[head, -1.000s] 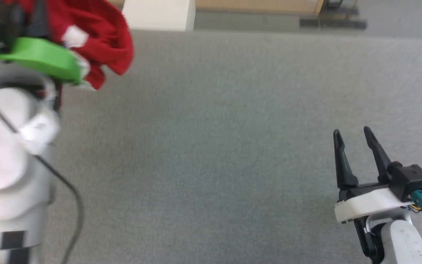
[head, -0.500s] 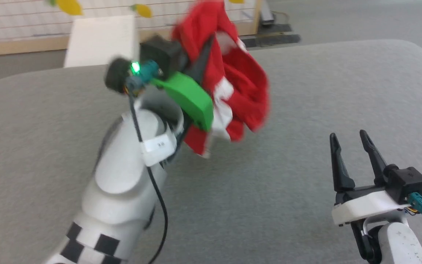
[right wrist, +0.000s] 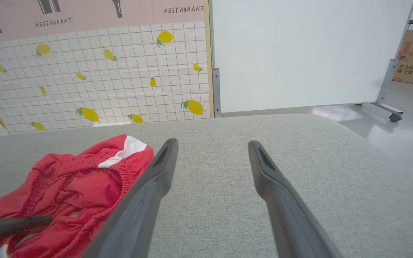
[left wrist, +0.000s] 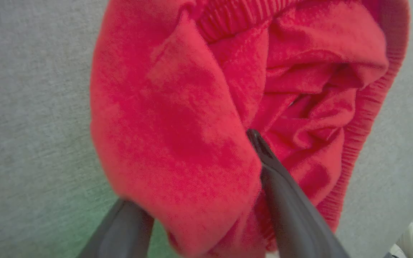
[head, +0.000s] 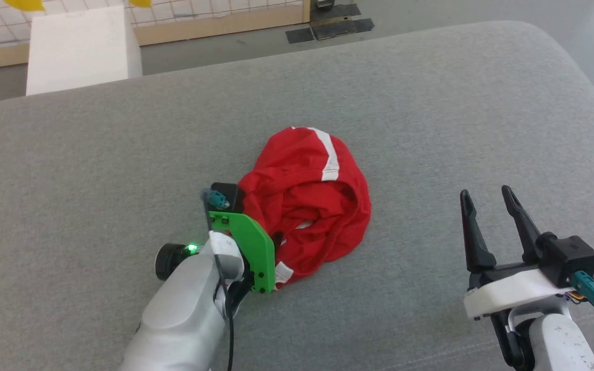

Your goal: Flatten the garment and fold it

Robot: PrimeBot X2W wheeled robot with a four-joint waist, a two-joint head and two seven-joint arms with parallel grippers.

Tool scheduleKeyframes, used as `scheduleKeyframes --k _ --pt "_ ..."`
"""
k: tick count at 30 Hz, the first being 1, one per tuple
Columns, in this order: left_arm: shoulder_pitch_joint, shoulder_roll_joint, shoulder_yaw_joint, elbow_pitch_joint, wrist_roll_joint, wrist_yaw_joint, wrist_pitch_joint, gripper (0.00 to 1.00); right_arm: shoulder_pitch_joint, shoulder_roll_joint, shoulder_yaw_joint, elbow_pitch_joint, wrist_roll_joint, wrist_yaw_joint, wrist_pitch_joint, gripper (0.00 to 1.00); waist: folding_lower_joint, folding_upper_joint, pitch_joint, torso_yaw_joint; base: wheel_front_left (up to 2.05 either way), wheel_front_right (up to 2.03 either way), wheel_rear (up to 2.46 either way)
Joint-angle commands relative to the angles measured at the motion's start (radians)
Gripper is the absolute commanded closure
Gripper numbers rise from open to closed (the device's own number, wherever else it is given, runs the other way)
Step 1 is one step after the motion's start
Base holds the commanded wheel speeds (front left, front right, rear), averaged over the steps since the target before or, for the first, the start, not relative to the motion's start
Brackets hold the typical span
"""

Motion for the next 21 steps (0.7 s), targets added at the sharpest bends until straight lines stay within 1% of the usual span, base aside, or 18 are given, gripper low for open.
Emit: scheduleKeyframes --k 1,3,7,8,11,14,17,19,21 --pt "0.033 -0.001 0.011 -0.014 -0.018 -0.002 -0.033 0.0 -0.001 0.001 0.003 0.001 -0.004 -0.002 -0.005 0.0 0.0001 -0.0001 -0.014 0.03 0.0 0.0 0.0" --pt "0.05 -0.001 0.024 -0.049 -0.023 0.002 -0.097 0.0 0.001 0.001 0.004 0.001 -0.008 -0.002 -0.005 0.0 0.0001 -0.0001 -0.023 0.047 0.0 0.0 0.0" --pt "0.11 0.018 0.058 -0.156 -0.015 0.018 -0.276 0.0 0.01 0.001 0.005 -0.001 -0.016 -0.002 -0.005 0.0 0.0001 -0.0001 -0.047 0.084 0.0 0.0 0.0" --pt "0.151 0.041 0.076 -0.218 0.004 0.042 -0.369 0.0 0.017 0.001 0.004 -0.002 -0.02 -0.002 -0.005 0.0 0.0001 -0.0001 -0.057 0.101 0.0 0.0 0.0" --pt "0.222 0.085 0.099 -0.313 0.046 0.091 -0.491 0.0 0.027 0.001 0.0 -0.004 -0.027 -0.002 -0.005 0.0 0.0001 -0.0001 -0.067 0.129 0.0 0.0 0.0" --pt "0.293 0.12 0.128 -0.422 0.079 0.117 -0.55 0.0 0.037 0.001 -0.003 -0.011 -0.033 -0.002 0.0 0.0 0.0001 -0.0001 -0.071 0.157 0.0 0.0 0.0" --pt "0.358 0.15 0.16 -0.516 0.121 0.13 -0.562 0.0 0.045 0.001 -0.006 -0.022 -0.038 -0.002 0.008 0.0 0.0001 -0.0001 -0.071 0.179 0.0 0.0 0.0" --pt "0.402 0.153 0.191 -0.595 0.152 0.134 -0.563 0.0 0.045 0.001 -0.01 -0.03 -0.039 -0.002 0.012 0.0 0.0001 -0.0001 -0.063 0.193 0.0 0.0 0.0" --pt "0.447 0.154 0.207 -0.65 0.182 0.13 -0.563 0.0 0.044 0.001 -0.011 -0.037 -0.04 -0.002 0.016 0.0 0.0001 -0.0001 -0.057 0.203 0.0 0.0 0.0"
